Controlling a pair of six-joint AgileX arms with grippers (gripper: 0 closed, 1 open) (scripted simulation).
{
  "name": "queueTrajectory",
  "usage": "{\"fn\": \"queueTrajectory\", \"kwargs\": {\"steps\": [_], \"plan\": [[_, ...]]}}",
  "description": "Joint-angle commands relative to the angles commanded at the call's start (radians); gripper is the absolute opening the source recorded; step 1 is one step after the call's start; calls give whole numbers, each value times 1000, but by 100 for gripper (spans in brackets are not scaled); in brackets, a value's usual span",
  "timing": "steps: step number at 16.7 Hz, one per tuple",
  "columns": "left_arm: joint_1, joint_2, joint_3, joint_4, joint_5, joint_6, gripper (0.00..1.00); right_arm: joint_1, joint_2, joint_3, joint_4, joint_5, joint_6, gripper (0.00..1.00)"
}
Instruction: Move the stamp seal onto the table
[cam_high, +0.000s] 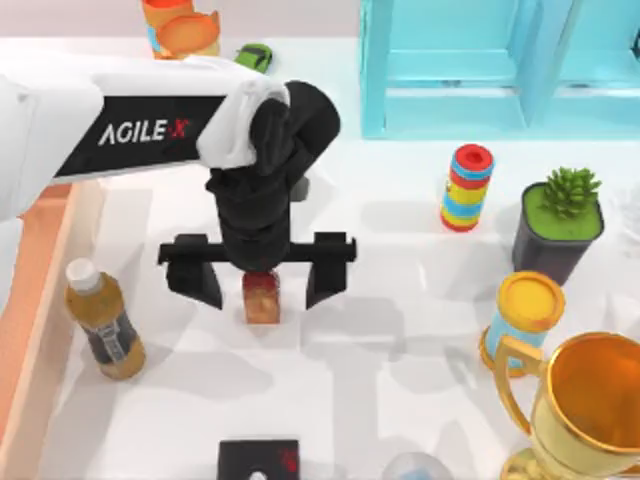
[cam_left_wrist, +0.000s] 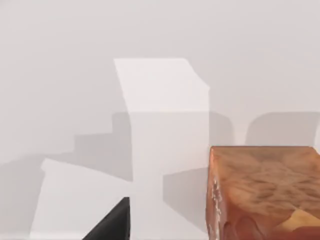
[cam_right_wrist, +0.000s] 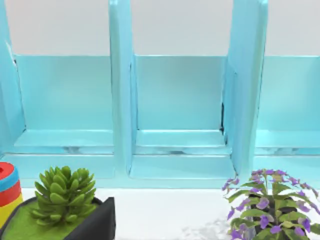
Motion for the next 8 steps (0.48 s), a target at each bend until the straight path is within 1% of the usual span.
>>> {"fn": "queueTrajectory", "kwargs": {"steps": [6,8], "plan": [[1,0,3,-3,0,0,100,0,0,0,0,0,0,100],[-4,4,39,-39,2,-4,100,0,0,0,0,0,0,100]]}}
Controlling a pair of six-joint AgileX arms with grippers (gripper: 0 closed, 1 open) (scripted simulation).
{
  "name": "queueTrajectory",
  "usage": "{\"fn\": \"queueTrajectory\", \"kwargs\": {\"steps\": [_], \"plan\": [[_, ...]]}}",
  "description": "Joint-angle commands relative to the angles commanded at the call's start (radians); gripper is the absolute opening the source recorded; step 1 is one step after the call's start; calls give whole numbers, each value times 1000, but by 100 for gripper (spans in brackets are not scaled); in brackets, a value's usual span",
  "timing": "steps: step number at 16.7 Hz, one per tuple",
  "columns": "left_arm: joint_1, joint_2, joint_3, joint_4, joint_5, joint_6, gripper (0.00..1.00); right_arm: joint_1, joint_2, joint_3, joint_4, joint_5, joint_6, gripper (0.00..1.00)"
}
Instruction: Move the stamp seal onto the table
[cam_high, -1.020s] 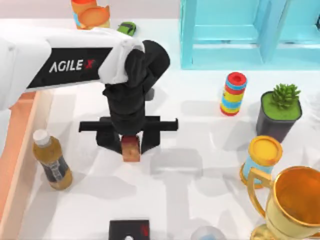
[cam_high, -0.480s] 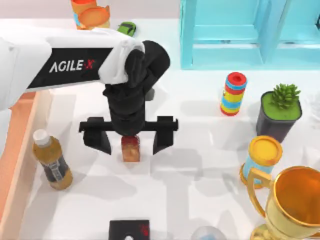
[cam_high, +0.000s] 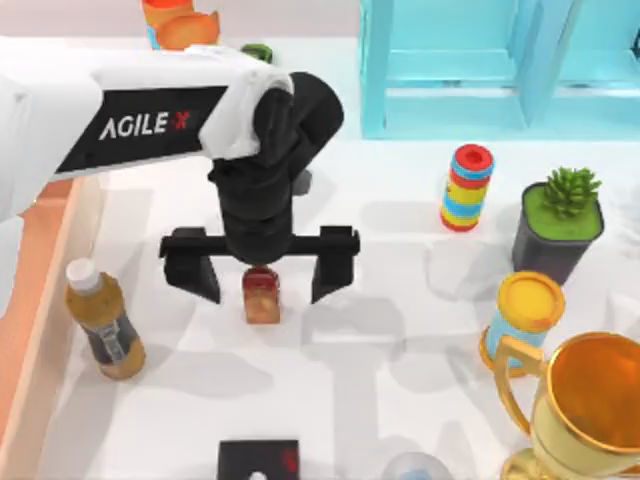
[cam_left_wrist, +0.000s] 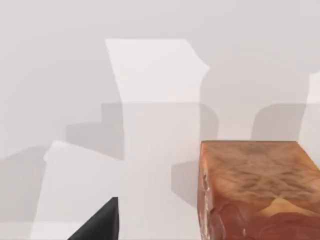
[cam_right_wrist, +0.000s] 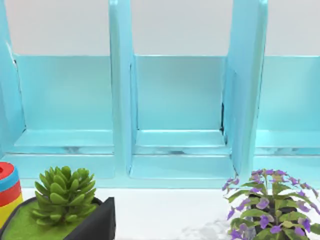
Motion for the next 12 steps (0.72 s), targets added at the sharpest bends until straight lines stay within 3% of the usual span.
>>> {"fn": "queueTrajectory", "kwargs": {"steps": [8,12], "plan": [[-4,-38,365,-438,1,-4,100,0,0,0,0,0,0,100],[0,-77,455,-528,-2,-1,100,0,0,0,0,0,0,100]]}}
